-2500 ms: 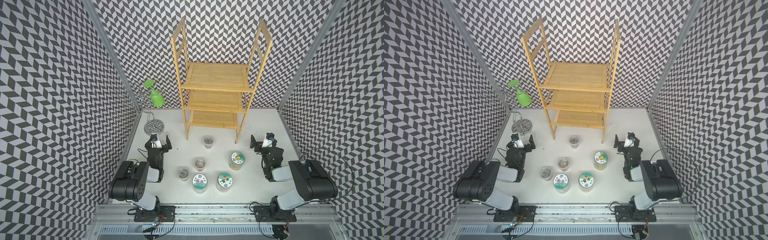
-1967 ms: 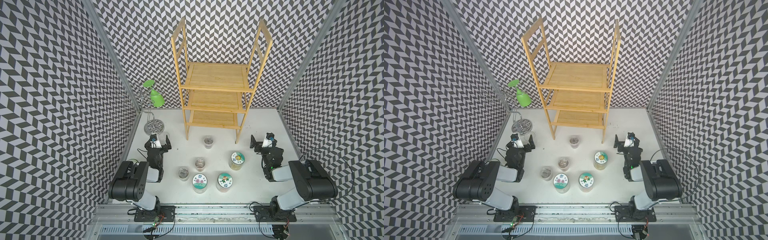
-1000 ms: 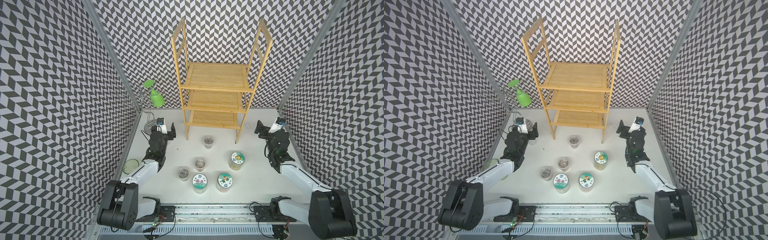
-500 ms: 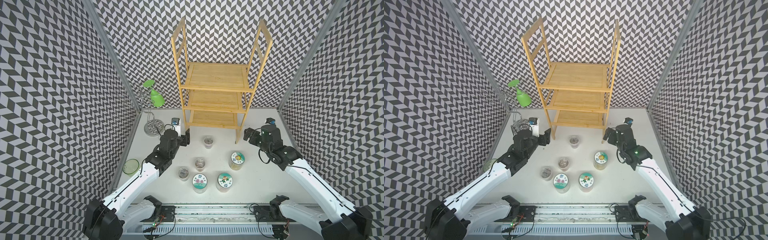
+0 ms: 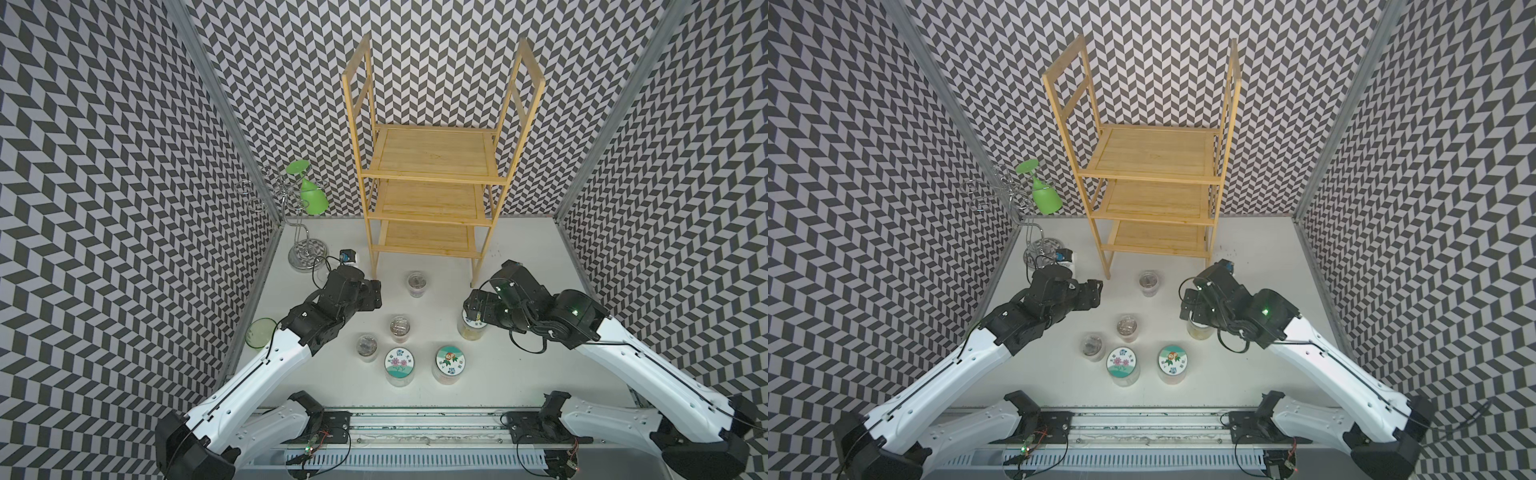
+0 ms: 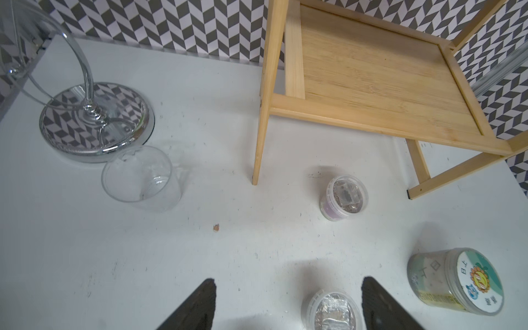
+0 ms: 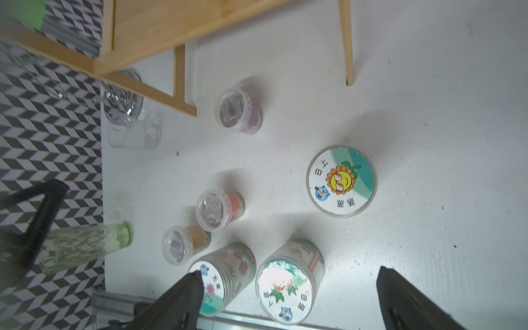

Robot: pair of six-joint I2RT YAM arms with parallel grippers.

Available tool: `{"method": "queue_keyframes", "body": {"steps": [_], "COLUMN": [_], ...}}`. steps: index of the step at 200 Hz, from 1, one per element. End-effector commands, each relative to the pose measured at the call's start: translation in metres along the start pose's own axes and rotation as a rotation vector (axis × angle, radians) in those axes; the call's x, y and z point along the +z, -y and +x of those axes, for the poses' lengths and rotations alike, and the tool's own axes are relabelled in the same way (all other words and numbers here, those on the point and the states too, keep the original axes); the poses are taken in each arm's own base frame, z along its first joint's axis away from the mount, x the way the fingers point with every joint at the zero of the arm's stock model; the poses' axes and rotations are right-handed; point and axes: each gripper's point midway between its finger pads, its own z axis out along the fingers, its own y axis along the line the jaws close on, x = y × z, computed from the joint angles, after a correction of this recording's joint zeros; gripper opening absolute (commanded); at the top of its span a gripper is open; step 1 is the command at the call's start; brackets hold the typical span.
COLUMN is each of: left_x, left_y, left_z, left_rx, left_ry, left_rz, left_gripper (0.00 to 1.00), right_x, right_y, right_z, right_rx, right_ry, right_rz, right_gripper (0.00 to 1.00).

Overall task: Place the seed container on the shelf
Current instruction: Pick up the seed jar at the center of the board.

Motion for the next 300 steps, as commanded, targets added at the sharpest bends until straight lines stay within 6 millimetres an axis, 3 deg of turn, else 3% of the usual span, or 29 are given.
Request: {"method": "queue_keyframes", "body": {"steps": [1,36,67,99,165,190,300], "left_x": [-0.015,-0.025,-0.031,-0.036,-0.035,-0.033,-0.032], "left_y": [-0.004,-0.002,-0.001,0.0,0.001,0.003,0.005], "left_z": [0.016,0.026,0.029,0.028,0.033,0.034,0.035], "left_rx": [-0.069,-0.112,-0.14,-0.153,-0.155,-0.153,-0.145], "left_ry": [-0.081,-0.137,-0.162,-0.172,-0.199,-0.203,-0.21], "left_rz": [-0.011,-0.007,-0.004,0.002,-0.001,0.006,0.018], "left_gripper": [0.81,0.81,0.83,0.85,0.88,0.89,0.9], "right_x": [0.003,0.011,0.03,0.045,0.069,0.078,0.101], "right_y": [0.0,-0.017,-0.03,-0.04,-0.028,-0.032,-0.003], "right_z": [0.029,0.056,0.081,0.094,0.119,0.117,0.136], "right_rx": [-0.045,-0.148,-0.245,-0.277,-0.281,-0.278,-0.329], "right_ry": [-0.126,-0.222,-0.309,-0.351,-0.444,-0.428,-0.529], "right_rz": [0.041,0.031,0.049,0.037,0.077,0.069,0.24], "right_gripper": [0.99,0.99,0.99,0.99,1.0,0.99,0.99]}}
